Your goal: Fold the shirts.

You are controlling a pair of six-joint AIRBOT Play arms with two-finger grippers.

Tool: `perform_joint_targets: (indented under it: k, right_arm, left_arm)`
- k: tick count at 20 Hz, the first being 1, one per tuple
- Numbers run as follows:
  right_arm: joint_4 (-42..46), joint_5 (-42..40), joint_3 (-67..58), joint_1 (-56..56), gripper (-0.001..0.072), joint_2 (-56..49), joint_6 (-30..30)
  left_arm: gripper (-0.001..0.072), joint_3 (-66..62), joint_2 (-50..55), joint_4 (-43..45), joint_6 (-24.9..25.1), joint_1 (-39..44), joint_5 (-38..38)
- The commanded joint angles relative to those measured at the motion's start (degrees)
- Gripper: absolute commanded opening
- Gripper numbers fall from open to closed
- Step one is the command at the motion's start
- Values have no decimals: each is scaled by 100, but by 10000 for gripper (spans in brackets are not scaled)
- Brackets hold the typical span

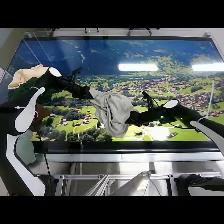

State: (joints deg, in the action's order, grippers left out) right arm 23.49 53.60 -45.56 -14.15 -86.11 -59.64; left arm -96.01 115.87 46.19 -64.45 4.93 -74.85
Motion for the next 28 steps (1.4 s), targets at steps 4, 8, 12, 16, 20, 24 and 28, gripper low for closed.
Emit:
perform_joint_targets:
  k: [4, 8, 12, 16, 20, 24, 28]
  right_arm:
    - [-151, 1873, -570, 1379, 13, 1156, 286]
    - [-374, 2275, -1290, 2820, 14, 2575, 269]
    - [-1517, 2098, -1366, 3366, 14, 4109, 789]
    - [-1311, 1578, -1362, 3237, 14, 5056, 992]
    - [-498, 1473, -1189, 2638, 14, 4693, 1012]
    - [175, 892, -640, 1926, 14, 3620, 973]
    - [334, -706, -407, 1482, 455, 1976, 1104]
  left_arm:
    - [3, -1316, -535, -122, -540, -251, -1751]
    - [4, -1532, -1947, -136, -726, -621, -1838]
    - [6, -1543, -3609, -129, -719, -745, -1836]
    - [24, -1327, -4728, -111, -693, -568, -1884]
    - [23, 111, -5093, -61, -448, -367, -1818]
    - [23, 1239, -4518, 839, -232, -367, -1062]
    - [547, 1261, -3246, 1394, -55, -413, 81]
